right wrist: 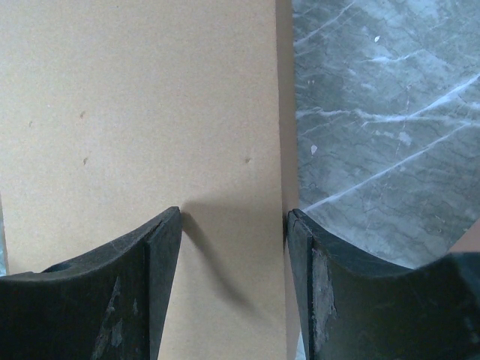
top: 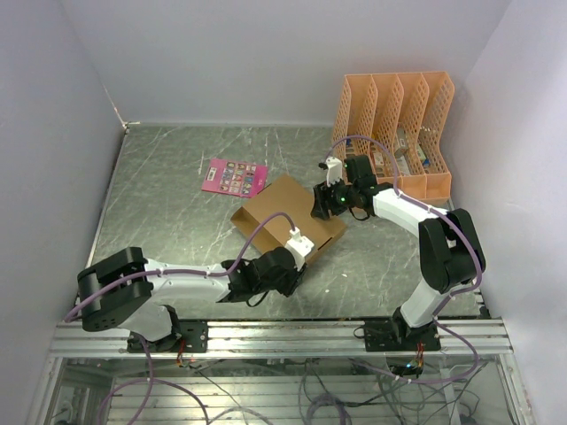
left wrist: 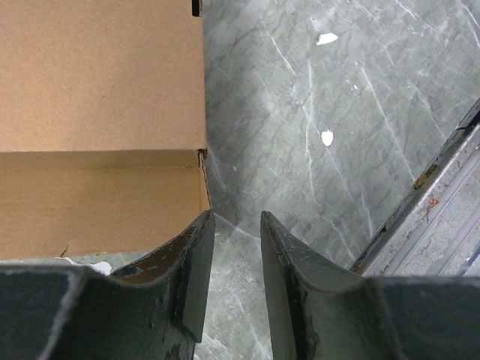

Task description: Fold the paper box

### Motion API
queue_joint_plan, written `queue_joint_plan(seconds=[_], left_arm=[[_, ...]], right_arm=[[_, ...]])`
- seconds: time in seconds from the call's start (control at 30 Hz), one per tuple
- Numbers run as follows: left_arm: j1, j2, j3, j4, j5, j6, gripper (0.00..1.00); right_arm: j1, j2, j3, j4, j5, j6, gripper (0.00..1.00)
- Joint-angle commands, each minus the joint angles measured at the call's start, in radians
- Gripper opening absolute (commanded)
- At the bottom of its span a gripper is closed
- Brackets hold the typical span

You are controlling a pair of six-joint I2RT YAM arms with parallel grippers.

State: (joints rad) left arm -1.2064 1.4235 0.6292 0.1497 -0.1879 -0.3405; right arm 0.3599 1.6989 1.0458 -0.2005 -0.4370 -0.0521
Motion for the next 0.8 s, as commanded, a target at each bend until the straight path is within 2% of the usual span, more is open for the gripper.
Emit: queue_joint_plan(seconds=[0.0,0.13,0.37,0.77], left_arm=[[0.01,0.017,0.002,0.03,-0.076,-0.006,0.4],[0.02,-0.008,-0.008,0.022,-0.091,-0.016,0.38],[0.035,-0.061,-0.03,0.039,-0.073,-0.022,0.42],[0.06,0.005,-0.048,0.095,0.022,-0.014,0.42]], right_arm=[[0.012,0.018,-0.003,-0.033,-0.014,0.005,0.57],[0.011,0.019,0.0,-0.034,-0.014,0.005,0.57],[0.014,0.019,-0.001,-0.034,-0.014,0.005,0.57],[0.013,0.023,0.003,-0.037,-0.014,0.005,0.57]])
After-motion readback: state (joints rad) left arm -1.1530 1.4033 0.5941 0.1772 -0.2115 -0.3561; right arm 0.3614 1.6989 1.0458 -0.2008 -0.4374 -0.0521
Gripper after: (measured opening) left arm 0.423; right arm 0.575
